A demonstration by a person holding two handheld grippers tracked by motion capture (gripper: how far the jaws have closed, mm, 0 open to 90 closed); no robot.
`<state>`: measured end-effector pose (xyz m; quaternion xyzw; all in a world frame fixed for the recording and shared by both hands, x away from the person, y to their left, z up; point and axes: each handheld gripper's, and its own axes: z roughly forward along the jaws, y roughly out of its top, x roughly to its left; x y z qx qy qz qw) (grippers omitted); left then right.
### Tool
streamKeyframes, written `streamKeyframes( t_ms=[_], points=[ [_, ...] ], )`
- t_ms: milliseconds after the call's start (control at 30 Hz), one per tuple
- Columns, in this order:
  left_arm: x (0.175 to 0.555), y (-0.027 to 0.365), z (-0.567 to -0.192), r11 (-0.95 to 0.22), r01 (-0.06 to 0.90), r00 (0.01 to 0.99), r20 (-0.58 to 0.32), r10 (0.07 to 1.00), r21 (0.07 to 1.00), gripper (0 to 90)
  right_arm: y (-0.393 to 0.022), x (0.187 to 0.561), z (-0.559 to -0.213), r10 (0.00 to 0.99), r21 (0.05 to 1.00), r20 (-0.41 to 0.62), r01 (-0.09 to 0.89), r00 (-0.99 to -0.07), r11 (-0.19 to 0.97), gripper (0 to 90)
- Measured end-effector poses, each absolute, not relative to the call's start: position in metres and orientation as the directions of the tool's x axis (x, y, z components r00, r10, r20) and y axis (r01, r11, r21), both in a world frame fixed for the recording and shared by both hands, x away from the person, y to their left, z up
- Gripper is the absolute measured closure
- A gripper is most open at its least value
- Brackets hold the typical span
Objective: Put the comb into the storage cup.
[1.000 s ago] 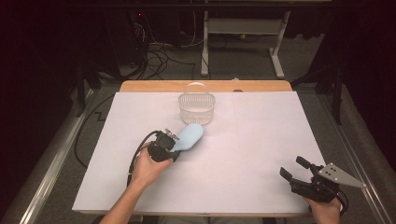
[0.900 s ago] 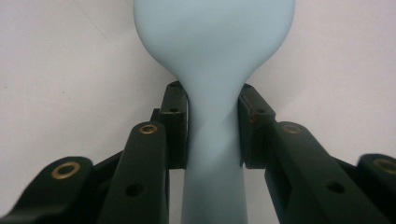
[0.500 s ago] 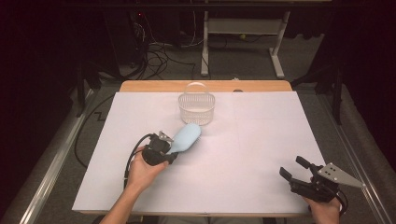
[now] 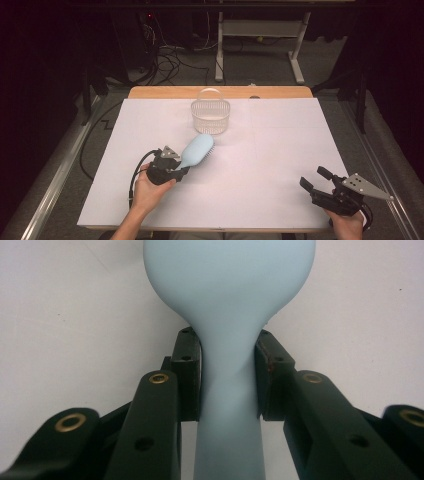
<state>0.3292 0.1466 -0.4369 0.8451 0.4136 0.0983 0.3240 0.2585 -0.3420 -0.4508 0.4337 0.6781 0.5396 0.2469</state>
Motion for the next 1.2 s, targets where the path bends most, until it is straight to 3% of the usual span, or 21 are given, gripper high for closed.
streamKeyframes(
  t_ms=[1200],
  points=[
    [0.303,0.137,-0.426,-0.435,0.56,0.696,-0.115,0.709,0.705,68.6,-0.291,0.263,-0.44,0.803,0.961,0.086,0.263,-0.59,0.09,17.2]
  ],
)
